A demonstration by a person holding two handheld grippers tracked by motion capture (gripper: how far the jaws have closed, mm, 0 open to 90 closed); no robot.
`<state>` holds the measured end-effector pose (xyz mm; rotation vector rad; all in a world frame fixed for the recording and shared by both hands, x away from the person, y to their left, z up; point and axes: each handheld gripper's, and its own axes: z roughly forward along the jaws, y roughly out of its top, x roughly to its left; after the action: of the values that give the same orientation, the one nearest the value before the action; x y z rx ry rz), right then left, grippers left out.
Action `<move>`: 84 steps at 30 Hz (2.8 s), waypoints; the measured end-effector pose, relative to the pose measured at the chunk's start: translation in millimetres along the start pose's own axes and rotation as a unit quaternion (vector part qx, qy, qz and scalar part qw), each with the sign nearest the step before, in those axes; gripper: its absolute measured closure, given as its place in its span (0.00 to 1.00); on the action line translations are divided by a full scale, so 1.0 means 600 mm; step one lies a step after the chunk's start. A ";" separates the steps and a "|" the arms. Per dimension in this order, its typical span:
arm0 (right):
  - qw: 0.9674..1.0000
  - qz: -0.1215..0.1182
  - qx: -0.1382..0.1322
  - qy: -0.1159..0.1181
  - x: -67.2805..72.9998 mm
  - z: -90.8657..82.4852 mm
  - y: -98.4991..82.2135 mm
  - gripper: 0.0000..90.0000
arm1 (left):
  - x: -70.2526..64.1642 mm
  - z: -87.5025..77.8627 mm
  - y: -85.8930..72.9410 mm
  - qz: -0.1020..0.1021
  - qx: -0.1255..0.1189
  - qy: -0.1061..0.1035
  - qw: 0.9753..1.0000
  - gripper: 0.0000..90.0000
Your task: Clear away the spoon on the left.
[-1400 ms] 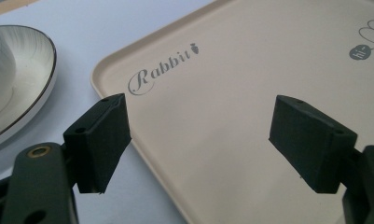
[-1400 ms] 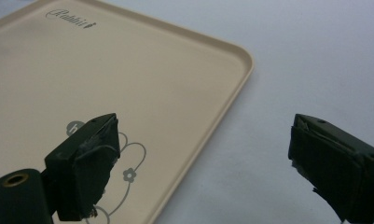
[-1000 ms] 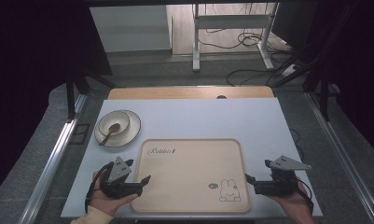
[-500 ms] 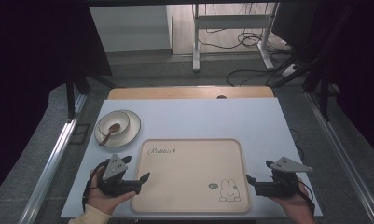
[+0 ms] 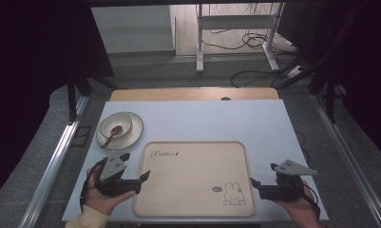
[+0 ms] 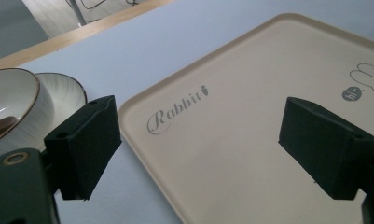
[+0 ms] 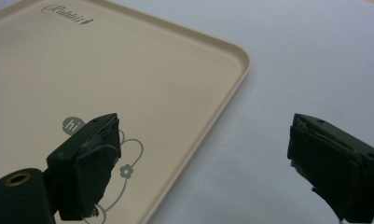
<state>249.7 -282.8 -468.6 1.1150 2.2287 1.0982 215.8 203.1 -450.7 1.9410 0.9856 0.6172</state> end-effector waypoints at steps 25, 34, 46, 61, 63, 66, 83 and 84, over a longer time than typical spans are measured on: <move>1.000 -0.001 0.004 0.001 0.003 0.005 -0.001 0.11 | 0.049 0.001 0.071 -0.001 -0.009 0.028 1.000 0.17; 1.000 -0.003 0.004 -0.003 0.001 0.003 -0.003 0.12 | 0.079 -0.005 0.054 -0.012 -0.007 0.050 0.999 0.17; 1.000 -0.007 0.008 -0.004 0.004 0.008 -0.002 0.12 | 0.116 -0.024 0.029 -0.027 -0.004 0.077 0.997 0.20; 1.000 -0.011 0.012 -0.006 0.000 0.010 -0.005 0.12 | 0.146 -0.025 -0.011 -0.036 0.012 0.086 0.996 0.22; 1.000 -0.011 0.012 -0.006 0.000 0.010 -0.005 0.12 | 0.147 -0.024 -0.014 -0.037 0.015 0.086 0.996 0.22; 1.000 -0.013 0.012 -0.007 0.000 0.010 -0.004 0.12 | 0.152 -0.022 -0.024 -0.039 0.022 0.088 0.995 0.23; 1.000 -0.017 0.015 -0.010 0.000 0.011 -0.005 0.12 | 0.171 -0.002 -0.045 -0.036 0.038 0.112 0.992 0.37; 1.000 -0.018 0.015 -0.010 0.000 0.011 -0.006 0.12 | 0.172 0.000 -0.045 -0.036 0.038 0.114 0.992 0.38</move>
<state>252.5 -280.9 -475.3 1.0902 2.2486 1.0377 263.2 297.0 -469.0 1.9218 1.2315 0.7815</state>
